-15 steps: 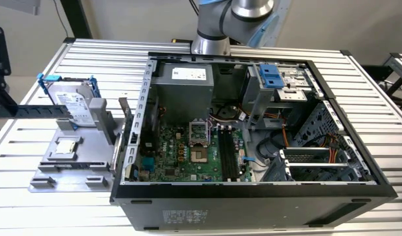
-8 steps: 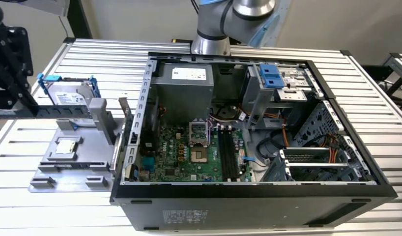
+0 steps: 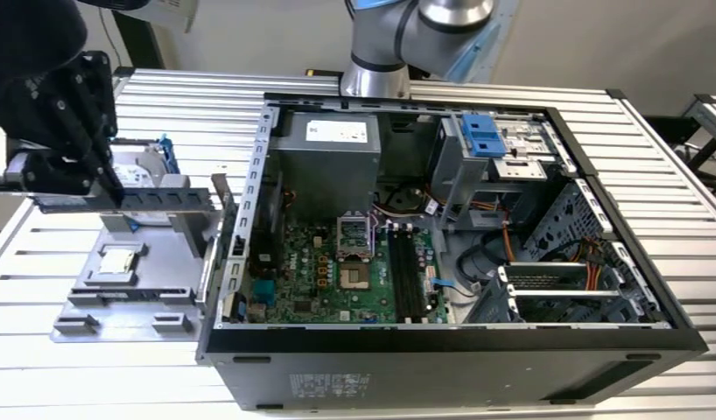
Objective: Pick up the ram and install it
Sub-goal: 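Pick up the ram and move it above insertion slot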
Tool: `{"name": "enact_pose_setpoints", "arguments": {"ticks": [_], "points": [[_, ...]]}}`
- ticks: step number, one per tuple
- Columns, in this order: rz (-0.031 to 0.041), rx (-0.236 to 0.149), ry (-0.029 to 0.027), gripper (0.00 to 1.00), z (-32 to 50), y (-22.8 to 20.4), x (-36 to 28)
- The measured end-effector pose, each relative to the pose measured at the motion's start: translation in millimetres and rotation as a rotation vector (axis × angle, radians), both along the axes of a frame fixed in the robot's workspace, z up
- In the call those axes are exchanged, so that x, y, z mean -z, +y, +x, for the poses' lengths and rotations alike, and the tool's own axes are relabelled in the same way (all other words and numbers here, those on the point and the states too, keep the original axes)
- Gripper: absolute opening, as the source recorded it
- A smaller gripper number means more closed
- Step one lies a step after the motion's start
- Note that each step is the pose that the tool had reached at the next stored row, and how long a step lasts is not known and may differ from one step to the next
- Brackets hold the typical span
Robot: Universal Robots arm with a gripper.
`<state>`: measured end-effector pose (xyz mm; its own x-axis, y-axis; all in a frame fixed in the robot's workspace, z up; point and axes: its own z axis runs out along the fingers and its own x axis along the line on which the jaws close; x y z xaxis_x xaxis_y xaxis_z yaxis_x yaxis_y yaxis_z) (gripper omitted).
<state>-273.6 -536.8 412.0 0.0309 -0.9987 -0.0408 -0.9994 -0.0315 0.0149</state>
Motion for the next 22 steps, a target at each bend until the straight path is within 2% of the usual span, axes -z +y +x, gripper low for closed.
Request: {"name": "enact_pose_setpoints", "arguments": {"ticks": [22], "points": [[0.0,0.0,0.0025,0.0,100.1,0.0,7.7]]}}
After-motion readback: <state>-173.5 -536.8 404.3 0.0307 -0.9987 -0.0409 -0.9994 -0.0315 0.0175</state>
